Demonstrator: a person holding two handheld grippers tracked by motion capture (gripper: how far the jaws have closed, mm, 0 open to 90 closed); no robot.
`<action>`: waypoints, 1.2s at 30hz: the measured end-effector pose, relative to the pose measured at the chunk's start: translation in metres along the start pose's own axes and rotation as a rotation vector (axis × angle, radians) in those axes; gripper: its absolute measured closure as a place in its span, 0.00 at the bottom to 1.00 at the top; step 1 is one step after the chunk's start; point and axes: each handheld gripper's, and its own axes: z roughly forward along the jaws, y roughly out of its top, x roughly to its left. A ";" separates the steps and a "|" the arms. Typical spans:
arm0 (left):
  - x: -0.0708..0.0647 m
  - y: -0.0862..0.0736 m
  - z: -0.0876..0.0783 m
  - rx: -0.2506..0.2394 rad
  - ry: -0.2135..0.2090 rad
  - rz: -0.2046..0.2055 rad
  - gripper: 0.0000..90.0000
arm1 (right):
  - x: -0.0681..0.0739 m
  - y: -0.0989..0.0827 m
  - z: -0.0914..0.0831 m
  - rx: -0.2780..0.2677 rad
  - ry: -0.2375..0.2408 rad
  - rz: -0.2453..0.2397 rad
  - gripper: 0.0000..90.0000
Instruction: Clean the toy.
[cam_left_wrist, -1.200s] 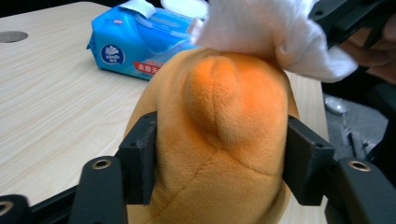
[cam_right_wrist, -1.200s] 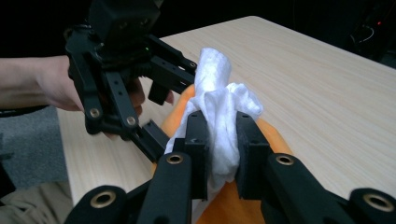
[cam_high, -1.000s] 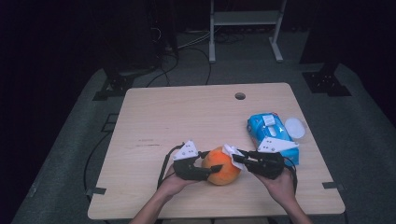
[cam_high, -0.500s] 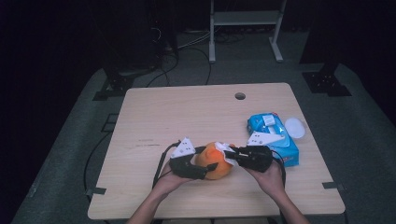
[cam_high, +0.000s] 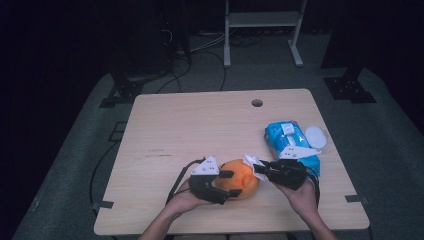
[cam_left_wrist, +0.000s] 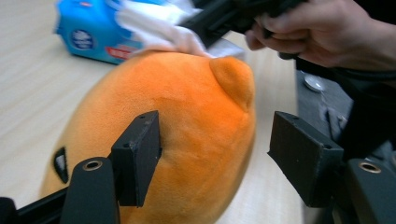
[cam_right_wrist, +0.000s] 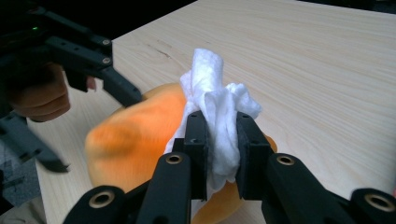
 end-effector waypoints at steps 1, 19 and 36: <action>0.000 0.000 0.000 0.008 -0.013 -0.005 0.37 | 0.001 -0.001 0.000 0.004 0.002 0.002 0.85; 0.000 0.016 -0.011 0.007 -0.062 0.082 0.26 | 0.013 -0.016 -0.003 0.062 0.116 -0.009 0.85; 0.017 0.011 0.034 0.158 -0.056 0.164 0.22 | 0.004 -0.028 -0.017 0.082 0.167 -0.008 0.84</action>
